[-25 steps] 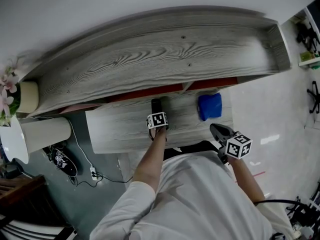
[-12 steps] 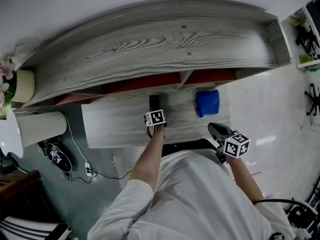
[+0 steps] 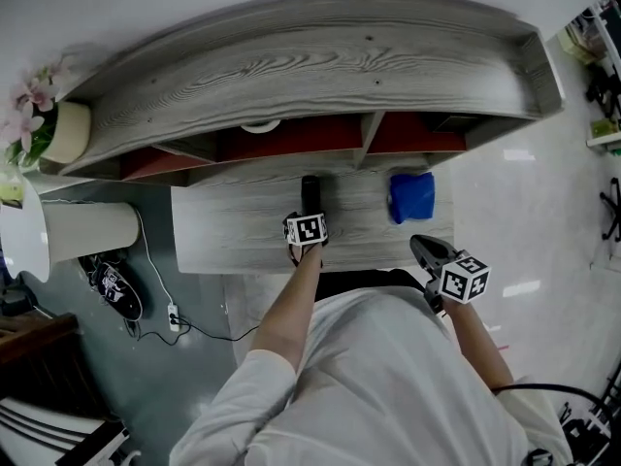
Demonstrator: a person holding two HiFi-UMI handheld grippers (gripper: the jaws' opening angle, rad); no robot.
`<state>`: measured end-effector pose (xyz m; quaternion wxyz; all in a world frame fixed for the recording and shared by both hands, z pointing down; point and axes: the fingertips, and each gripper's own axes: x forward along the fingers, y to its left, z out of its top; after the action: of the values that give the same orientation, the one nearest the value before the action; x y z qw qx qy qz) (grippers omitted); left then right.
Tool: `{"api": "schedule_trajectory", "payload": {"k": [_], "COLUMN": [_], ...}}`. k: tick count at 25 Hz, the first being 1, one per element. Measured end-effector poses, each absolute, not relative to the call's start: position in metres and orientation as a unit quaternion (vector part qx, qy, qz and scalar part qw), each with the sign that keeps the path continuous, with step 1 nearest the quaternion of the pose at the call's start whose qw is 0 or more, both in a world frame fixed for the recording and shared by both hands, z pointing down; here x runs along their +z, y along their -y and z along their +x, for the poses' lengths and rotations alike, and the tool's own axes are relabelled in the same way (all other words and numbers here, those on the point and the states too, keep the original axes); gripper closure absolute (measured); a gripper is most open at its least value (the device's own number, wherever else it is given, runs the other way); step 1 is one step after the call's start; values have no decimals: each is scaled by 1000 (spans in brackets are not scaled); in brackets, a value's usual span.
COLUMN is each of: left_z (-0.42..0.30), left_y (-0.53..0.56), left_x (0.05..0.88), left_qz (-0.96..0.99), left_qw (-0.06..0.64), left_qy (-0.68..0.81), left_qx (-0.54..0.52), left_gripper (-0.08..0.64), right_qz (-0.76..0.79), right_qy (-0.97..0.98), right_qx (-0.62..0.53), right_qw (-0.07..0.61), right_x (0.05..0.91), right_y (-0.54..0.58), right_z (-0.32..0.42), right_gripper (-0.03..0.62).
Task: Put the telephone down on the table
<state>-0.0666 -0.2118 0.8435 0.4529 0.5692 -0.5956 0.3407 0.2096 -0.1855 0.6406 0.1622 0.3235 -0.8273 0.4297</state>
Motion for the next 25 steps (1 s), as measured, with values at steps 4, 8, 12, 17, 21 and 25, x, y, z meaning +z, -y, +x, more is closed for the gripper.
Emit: {"api": "schedule_trajectory", "payload": {"k": [4, 8, 12, 17, 21, 25], "left_z": [-74, -73, -93, -136, -170, -200], "left_y": [203, 195, 181, 150, 112, 67], "left_x": [828, 815, 785, 760, 746, 738], "left_qz": [577, 589, 587, 567, 554, 552], "left_qw": [438, 441, 423, 402, 391, 386], "left_qy": [607, 613, 644, 689, 709, 714], "left_qx": [328, 287, 250, 205, 193, 190], "left_gripper": [224, 224, 224, 250, 384, 535], "right_qz": [305, 287, 278, 272, 274, 274], "right_qy": [836, 845, 848, 852, 850, 850], "right_qx": [428, 423, 424, 422, 425, 425], "right_qw": [160, 159, 155, 150, 147, 145], "right_x": [641, 643, 644, 641, 641, 640], "right_y": [183, 181, 178, 171, 157, 137], "right_z": [197, 183, 171, 154, 142, 124], "right_gripper": [575, 574, 574, 575, 574, 574]}}
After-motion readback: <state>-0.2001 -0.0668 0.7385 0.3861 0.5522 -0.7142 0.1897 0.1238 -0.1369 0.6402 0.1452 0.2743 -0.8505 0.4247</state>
